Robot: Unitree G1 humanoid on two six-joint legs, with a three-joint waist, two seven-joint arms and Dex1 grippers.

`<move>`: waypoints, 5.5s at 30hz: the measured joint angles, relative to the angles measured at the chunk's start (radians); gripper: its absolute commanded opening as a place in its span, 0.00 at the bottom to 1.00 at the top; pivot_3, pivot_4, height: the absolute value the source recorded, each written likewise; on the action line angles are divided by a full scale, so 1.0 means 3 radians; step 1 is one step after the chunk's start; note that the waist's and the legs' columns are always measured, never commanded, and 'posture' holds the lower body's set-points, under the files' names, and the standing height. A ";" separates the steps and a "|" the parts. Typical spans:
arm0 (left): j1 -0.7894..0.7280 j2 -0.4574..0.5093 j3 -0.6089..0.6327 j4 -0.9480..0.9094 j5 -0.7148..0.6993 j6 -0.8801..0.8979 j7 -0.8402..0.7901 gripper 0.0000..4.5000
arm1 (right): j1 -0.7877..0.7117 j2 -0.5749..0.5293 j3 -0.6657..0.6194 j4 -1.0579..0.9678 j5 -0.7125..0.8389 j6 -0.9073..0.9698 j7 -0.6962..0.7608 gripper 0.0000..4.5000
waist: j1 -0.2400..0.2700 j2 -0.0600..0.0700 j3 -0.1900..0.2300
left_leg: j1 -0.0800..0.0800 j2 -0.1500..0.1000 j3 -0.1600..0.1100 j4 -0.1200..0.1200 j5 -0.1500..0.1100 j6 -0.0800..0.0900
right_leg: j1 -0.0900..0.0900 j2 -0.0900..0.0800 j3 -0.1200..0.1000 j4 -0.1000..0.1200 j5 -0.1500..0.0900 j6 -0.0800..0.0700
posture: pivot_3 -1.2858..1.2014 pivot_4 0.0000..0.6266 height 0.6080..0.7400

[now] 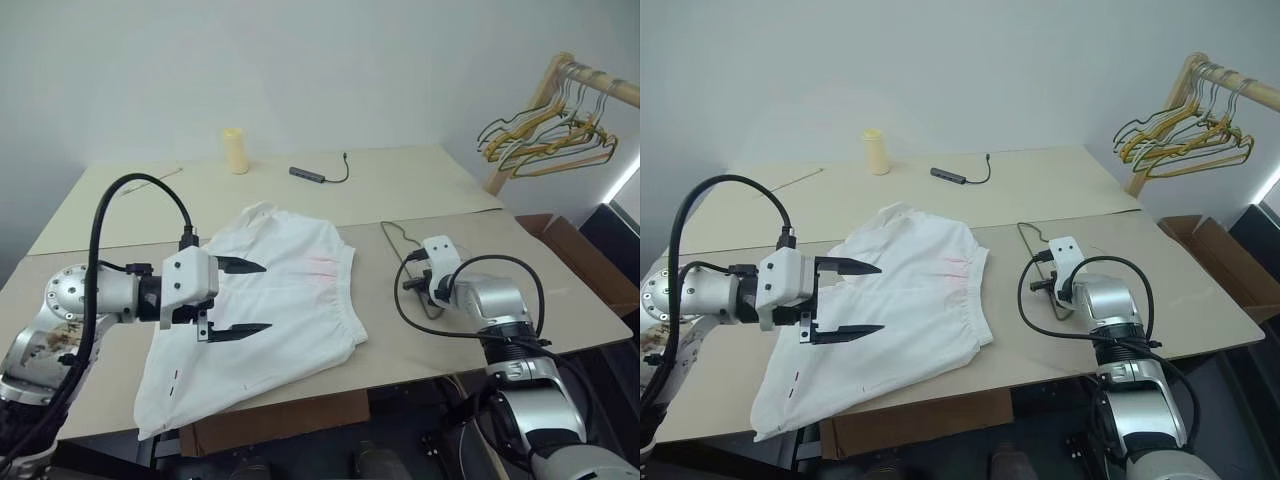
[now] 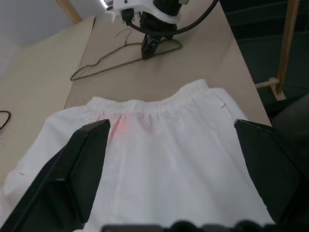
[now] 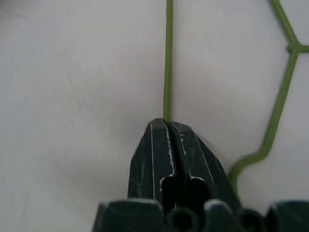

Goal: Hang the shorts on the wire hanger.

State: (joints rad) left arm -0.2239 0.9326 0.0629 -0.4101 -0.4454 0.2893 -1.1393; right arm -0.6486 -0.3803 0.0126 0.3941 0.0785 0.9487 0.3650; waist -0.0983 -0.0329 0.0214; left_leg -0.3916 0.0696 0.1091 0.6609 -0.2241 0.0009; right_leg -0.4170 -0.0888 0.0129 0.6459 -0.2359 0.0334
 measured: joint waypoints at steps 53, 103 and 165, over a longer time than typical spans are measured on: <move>-0.1071 -0.2640 0.0762 0.0916 -0.2371 0.1477 0.3319 0.01 | 0.0788 -0.0085 0.0706 -0.2231 -0.0551 -0.2430 0.0493 0.00 | 0.0009 -0.0002 0.0001 | -0.0016 -0.0011 -0.0030 0.0001 0.0000 0.0000 | 0.0006 0.0000 -0.0012 -0.0021 0.0005 0.0001 | 0.49 0.00 1.00; -0.1199 -0.1154 0.1094 0.1487 -0.2413 0.1535 -0.0144 0.00 | -0.0016 -0.0300 0.0352 -0.1619 0.2493 0.0515 0.2137 0.95 | 0.0005 -0.0002 0.0004 | -0.0040 -0.0006 -0.0037 0.0001 0.0000 0.0000 | -0.0015 0.0000 -0.0024 -0.0016 0.0004 -0.0003 | 0.49 0.00 1.00; -0.0355 -0.0343 -0.0006 0.1026 -0.0221 0.0437 -0.0501 0.99 | 0.0900 -0.1954 0.0219 -0.0284 0.2690 0.1982 0.2520 0.00 | 0.0101 0.0000 0.0006 | -0.0032 -0.0007 -0.0033 0.0001 0.0000 0.0001 | -0.0013 0.0001 -0.0015 -0.0018 -0.0007 0.0015 | 0.51 0.00 1.00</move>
State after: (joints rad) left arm -0.3305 0.8297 0.0610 -0.1023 -0.5116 0.4205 -1.2897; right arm -0.3786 -0.9664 0.0782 0.3089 0.8854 1.5435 1.1209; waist -0.0680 -0.0331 0.0231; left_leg -0.4012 0.0676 0.0992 0.6611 -0.2242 0.0012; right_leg -0.4209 -0.0886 0.0084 0.6403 -0.2381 0.0379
